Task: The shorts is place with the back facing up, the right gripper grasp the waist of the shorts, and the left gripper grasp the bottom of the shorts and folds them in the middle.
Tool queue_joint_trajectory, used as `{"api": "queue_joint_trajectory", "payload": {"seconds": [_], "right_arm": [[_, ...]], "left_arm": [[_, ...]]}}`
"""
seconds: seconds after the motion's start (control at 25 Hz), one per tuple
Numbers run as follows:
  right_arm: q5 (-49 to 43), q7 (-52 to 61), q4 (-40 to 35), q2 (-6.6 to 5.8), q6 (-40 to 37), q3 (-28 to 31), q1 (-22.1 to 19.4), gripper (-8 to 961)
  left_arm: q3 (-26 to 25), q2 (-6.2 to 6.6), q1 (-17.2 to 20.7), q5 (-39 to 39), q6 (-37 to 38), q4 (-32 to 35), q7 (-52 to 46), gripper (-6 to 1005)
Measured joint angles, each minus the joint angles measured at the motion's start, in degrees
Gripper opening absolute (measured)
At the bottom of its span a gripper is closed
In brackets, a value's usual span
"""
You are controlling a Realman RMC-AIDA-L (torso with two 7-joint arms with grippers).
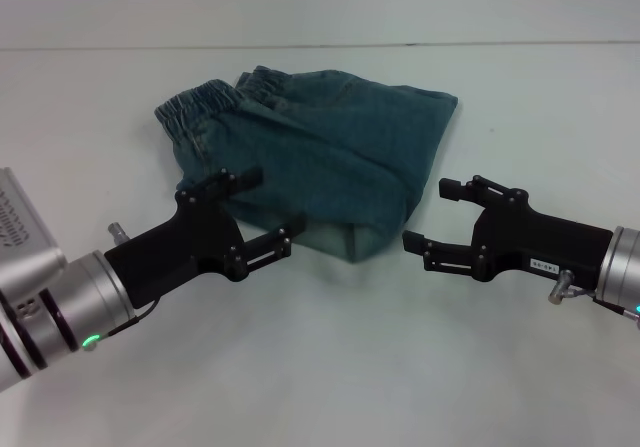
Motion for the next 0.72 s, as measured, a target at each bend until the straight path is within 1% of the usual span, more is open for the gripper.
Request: {"api": "queue_joint_trajectory", "payload": {"seconds": [0.04,0.32,0.72], "right_arm": [[0.2,0.0,0.1,0.00,0.0,0.0,0.0,956],[0.4,0.2,0.9,0.07,-0.2,0.0,0.0,956],[1.1,0.1,1.9,0.09,-0.1,0.0,-0.1,956]], "left_arm": [[0.1,-0.06,-0.1,0.0,-0.4,0.0,0.0,718],[0.2,-0.06,0.0,-0.1,-0.9,0.0,-0.3,933],[0.2,-0.14,0.3,0.0,-0.9,-0.1,-0.4,936]]}}
